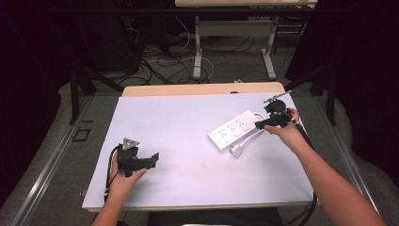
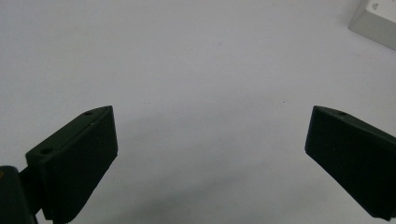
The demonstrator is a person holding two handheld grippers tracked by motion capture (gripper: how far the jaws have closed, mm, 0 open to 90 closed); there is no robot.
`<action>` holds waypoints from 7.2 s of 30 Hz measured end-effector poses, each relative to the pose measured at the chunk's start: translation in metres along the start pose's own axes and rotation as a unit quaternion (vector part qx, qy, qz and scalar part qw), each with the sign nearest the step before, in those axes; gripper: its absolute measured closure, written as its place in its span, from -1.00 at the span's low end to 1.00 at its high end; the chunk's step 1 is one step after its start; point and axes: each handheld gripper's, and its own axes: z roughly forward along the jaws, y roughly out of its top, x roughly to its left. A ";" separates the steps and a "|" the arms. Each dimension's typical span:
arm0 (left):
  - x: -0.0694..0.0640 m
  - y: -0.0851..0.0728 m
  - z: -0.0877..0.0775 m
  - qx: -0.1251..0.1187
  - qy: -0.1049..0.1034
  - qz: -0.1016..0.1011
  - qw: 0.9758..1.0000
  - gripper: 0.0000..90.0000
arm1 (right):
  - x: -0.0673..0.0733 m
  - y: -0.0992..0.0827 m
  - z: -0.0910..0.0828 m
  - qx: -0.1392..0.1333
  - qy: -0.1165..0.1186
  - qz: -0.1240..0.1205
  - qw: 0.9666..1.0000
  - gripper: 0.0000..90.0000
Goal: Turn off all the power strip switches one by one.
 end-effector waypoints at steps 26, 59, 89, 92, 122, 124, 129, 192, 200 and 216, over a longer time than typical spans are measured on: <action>0.001 0.000 0.001 0.005 -0.002 -0.001 1.000 -0.94 | -0.012 0.010 0.029 0.007 -0.014 0.026 1.000 -0.18; 0.002 -0.001 0.002 0.004 -0.001 0.000 1.000 -0.94 | -0.014 0.015 0.059 -0.008 -0.012 0.044 0.999 0.83; 0.002 -0.001 0.001 0.010 -0.002 0.004 1.000 -0.94 | -0.013 0.014 0.075 0.004 -0.010 0.050 0.999 1.00; 0.002 -0.001 0.001 0.010 -0.002 0.004 1.000 -0.94 | -0.012 0.013 0.075 0.008 -0.009 0.055 0.998 1.00; 0.003 -0.001 0.001 0.010 0.000 0.001 1.000 -0.94 | -0.017 0.011 0.071 0.002 -0.003 0.052 0.999 1.00; 0.002 -0.001 0.001 0.008 0.000 -0.001 1.000 -0.94 | -0.016 0.011 0.069 0.002 -0.001 0.055 0.999 1.00; 0.003 -0.001 0.001 0.010 0.000 0.000 1.000 -0.94 | -0.015 0.012 0.066 0.001 0.003 0.049 0.999 1.00; 0.003 -0.001 0.001 0.009 0.001 0.000 1.000 -0.94 | 0.031 0.011 0.056 0.033 0.079 0.016 0.996 0.97; 0.003 -0.001 0.001 0.010 0.001 0.002 1.000 -0.94 | 0.034 0.011 0.058 0.038 0.080 0.018 0.996 0.96; 0.003 -0.001 0.001 0.008 0.001 0.000 1.000 -0.94 | 0.037 0.011 0.063 0.041 0.070 0.010 0.997 0.97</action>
